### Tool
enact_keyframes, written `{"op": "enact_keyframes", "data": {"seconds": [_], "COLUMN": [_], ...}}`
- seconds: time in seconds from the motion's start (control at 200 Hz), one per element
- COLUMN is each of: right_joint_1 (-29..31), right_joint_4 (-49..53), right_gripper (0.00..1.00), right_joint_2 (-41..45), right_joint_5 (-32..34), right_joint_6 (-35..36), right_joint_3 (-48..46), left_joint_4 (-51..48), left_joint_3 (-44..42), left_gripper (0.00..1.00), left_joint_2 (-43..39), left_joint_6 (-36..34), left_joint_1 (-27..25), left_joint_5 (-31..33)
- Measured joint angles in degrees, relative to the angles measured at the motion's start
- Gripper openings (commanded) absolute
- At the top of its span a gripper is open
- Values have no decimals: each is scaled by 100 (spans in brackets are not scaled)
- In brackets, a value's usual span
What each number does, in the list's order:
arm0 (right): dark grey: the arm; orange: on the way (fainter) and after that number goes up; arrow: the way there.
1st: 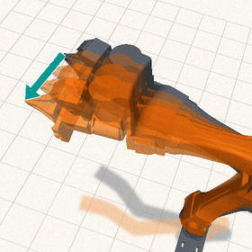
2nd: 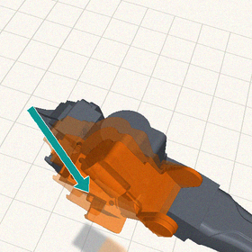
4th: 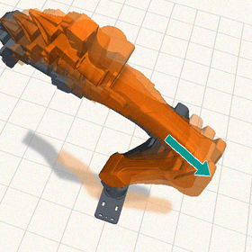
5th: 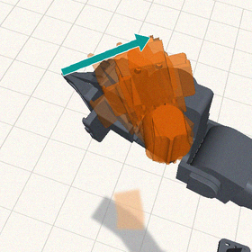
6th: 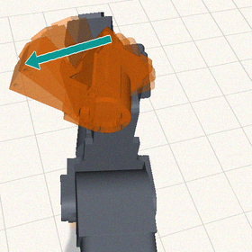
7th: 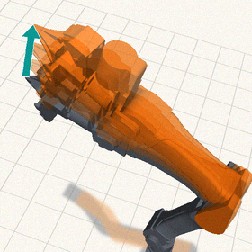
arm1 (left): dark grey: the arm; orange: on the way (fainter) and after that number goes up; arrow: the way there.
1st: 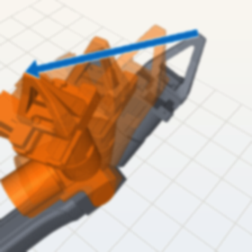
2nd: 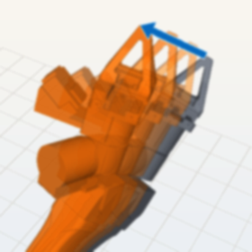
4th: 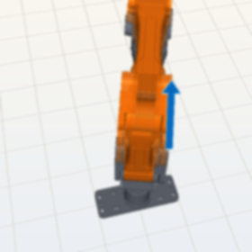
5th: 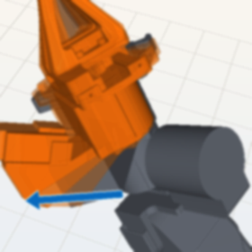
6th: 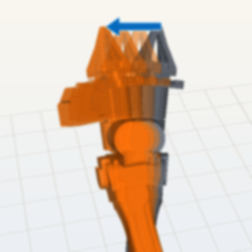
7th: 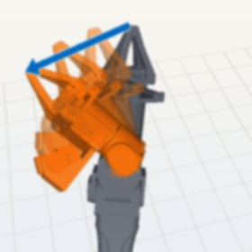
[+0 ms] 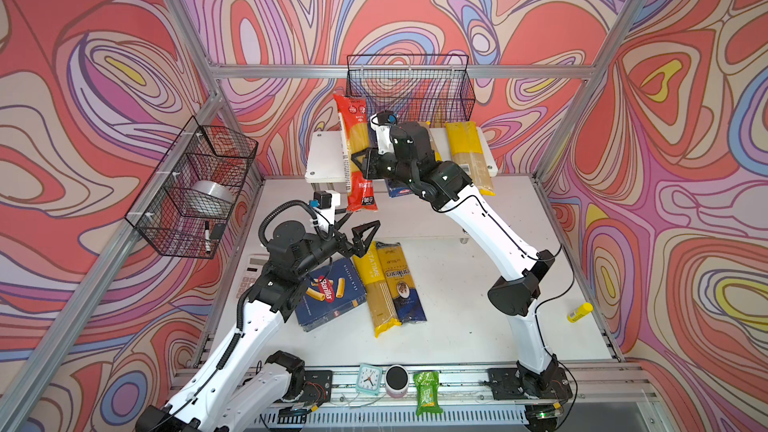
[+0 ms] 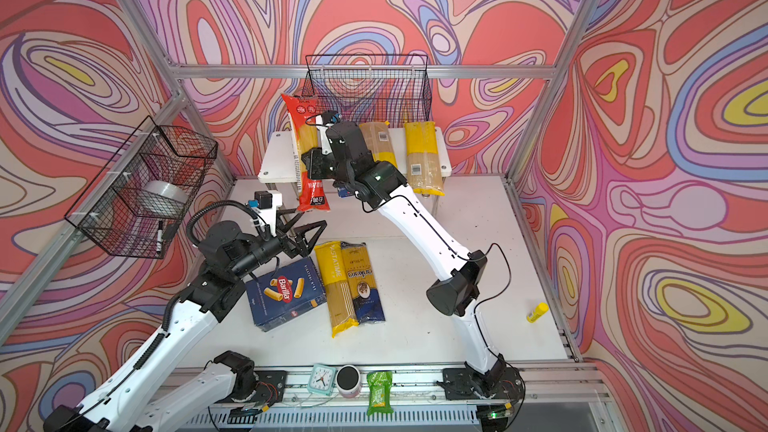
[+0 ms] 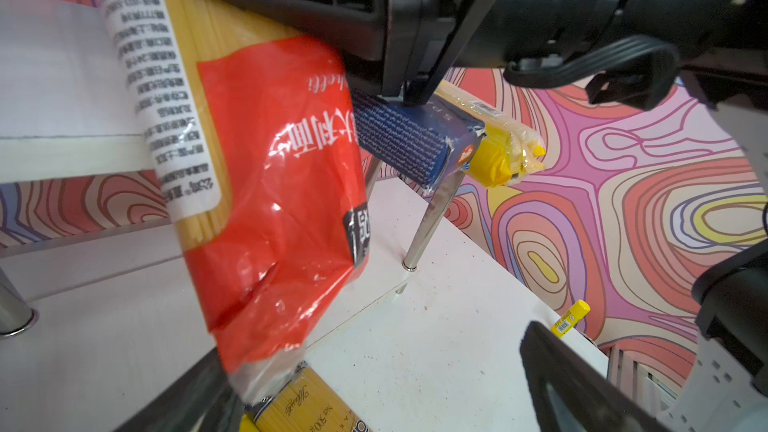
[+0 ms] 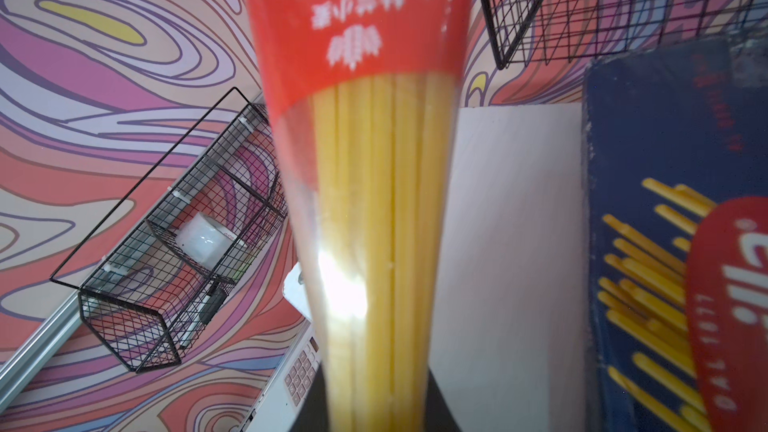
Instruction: Place and organize the pasta boxes and bags onto the shelf
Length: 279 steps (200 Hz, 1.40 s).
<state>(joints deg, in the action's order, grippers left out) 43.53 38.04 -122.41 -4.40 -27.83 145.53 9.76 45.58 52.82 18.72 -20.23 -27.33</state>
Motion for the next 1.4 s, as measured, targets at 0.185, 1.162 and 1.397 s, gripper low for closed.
{"op": "enact_keyframes", "data": {"seconds": [0.185,1.162,1.397], "right_joint_1": [-46,-37,-37], "right_joint_4": [-109,-142,-140], "right_gripper": [10,10,11], "right_joint_2": [0,4,4], "right_joint_5": [9,-81,-111], "right_joint_6": [-11,-129,-151], "right_joint_3": [-4,-85,-90], "left_joint_4": [157,-1478,-1040], "left_joint_3": [146,603,614], "left_gripper": [100,100,100], "left_joint_2": [396,195,542], "left_joint_6": [98,136,188], "left_joint_1": [17,31,31], "left_joint_5": [-214,20,-435]}}
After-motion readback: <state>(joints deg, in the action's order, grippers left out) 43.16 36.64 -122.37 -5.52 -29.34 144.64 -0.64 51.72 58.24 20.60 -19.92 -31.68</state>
